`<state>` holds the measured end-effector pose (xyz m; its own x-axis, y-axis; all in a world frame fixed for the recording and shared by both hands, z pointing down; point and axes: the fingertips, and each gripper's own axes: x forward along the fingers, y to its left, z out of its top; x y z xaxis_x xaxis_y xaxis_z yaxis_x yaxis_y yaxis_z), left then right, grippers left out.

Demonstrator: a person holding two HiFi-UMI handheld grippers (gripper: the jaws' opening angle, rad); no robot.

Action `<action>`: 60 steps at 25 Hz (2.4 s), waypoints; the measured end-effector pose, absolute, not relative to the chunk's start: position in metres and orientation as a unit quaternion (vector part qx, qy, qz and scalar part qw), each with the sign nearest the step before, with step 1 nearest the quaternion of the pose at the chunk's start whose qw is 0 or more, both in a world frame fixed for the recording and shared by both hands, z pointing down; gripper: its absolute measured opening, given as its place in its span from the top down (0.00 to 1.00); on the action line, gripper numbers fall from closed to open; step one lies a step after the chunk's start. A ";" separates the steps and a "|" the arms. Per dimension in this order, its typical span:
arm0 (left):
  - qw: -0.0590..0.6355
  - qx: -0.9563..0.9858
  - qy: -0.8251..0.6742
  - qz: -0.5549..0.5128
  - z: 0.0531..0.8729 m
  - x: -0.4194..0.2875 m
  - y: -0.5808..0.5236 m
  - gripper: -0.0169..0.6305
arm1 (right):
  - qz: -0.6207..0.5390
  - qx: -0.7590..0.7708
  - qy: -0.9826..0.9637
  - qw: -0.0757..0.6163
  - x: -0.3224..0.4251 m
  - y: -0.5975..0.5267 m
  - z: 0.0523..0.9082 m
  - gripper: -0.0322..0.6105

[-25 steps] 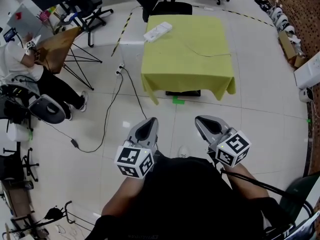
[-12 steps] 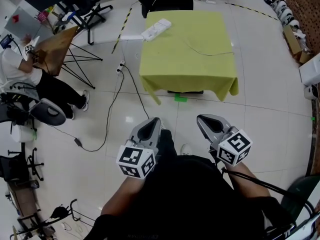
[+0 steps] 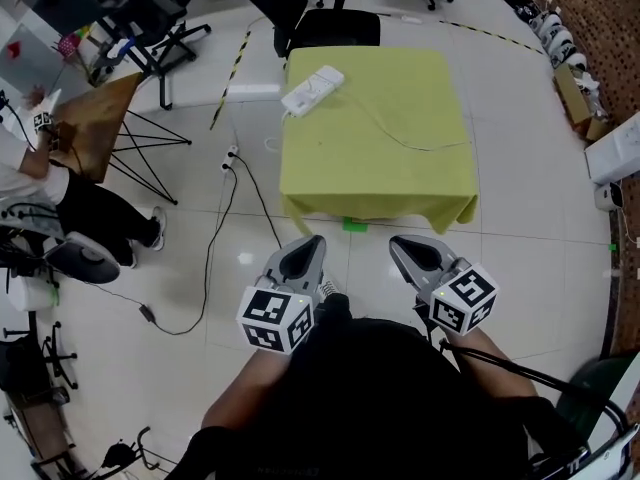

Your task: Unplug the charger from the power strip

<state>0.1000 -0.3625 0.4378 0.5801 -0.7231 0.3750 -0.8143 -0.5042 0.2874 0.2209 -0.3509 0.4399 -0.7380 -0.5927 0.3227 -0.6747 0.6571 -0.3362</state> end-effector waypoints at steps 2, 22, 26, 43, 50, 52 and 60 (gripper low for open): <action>0.222 0.862 -0.446 0.097 0.439 0.086 -0.383 0.96 | 0.210 0.351 -0.907 0.099 0.207 -0.370 0.432 0.95; 0.262 0.844 -0.463 0.066 0.469 -0.023 -0.497 0.96 | 0.171 0.307 -0.911 0.216 0.091 -0.468 0.456 0.95; 0.266 0.833 -0.479 0.078 0.477 -0.034 -0.510 0.96 | 0.166 0.279 -0.917 0.231 0.082 -0.479 0.465 0.95; 0.248 0.783 -0.551 0.150 0.498 0.000 -0.617 0.96 | 0.173 0.214 -0.940 0.201 0.141 -0.622 0.489 0.95; 0.274 0.763 -0.546 0.211 0.556 0.014 -0.656 0.96 | 0.194 0.202 -0.935 0.219 0.159 -0.681 0.550 0.95; 0.275 0.766 -0.534 0.227 0.574 0.018 -0.665 0.96 | 0.198 0.202 -0.930 0.235 0.156 -0.693 0.572 0.94; 0.281 0.789 -0.470 0.279 0.643 0.028 -0.699 0.96 | 0.230 0.228 -0.911 0.257 0.124 -0.721 0.639 0.89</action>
<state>0.0277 -0.6988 0.6432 0.4032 -0.5849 0.7037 -0.8980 -0.4010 0.1812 0.1243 -0.7208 0.6385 -0.7639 -0.2964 0.5732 -0.5329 0.7907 -0.3014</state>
